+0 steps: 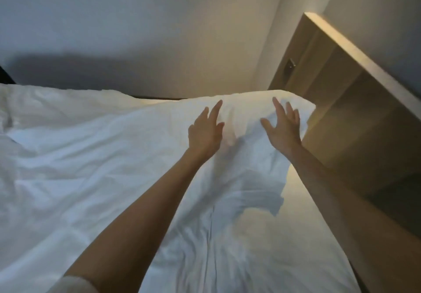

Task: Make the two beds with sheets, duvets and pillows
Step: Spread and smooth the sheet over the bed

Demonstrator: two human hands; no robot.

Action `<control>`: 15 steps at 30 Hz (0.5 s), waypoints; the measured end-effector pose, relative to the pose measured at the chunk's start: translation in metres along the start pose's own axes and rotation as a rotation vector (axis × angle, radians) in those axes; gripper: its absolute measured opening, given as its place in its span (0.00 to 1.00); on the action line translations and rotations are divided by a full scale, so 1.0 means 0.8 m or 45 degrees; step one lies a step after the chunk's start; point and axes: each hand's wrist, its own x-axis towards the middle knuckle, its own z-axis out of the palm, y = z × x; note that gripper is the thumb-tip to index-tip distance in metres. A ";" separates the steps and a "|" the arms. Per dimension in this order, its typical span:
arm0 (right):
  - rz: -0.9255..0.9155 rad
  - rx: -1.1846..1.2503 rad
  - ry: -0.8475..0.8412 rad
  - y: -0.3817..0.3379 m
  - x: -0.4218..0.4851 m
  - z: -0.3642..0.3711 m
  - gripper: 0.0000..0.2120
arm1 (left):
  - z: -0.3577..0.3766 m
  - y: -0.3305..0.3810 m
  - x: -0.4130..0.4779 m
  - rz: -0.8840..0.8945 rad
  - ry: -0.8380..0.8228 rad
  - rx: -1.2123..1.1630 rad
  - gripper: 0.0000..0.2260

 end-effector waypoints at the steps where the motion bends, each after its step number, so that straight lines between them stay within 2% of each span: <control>1: -0.002 0.015 -0.047 0.008 -0.016 0.010 0.28 | 0.009 -0.008 -0.009 0.019 -0.012 0.034 0.24; 9: 0.240 0.217 -0.385 0.057 -0.151 0.121 0.24 | 0.040 -0.103 -0.132 0.058 -0.239 0.231 0.23; 12: 0.430 0.198 -0.598 0.074 -0.222 0.170 0.24 | 0.055 -0.154 -0.210 0.025 -0.379 0.243 0.23; 15: 0.506 0.154 -0.846 0.080 -0.297 0.218 0.27 | 0.074 -0.213 -0.291 -0.046 -0.534 0.305 0.24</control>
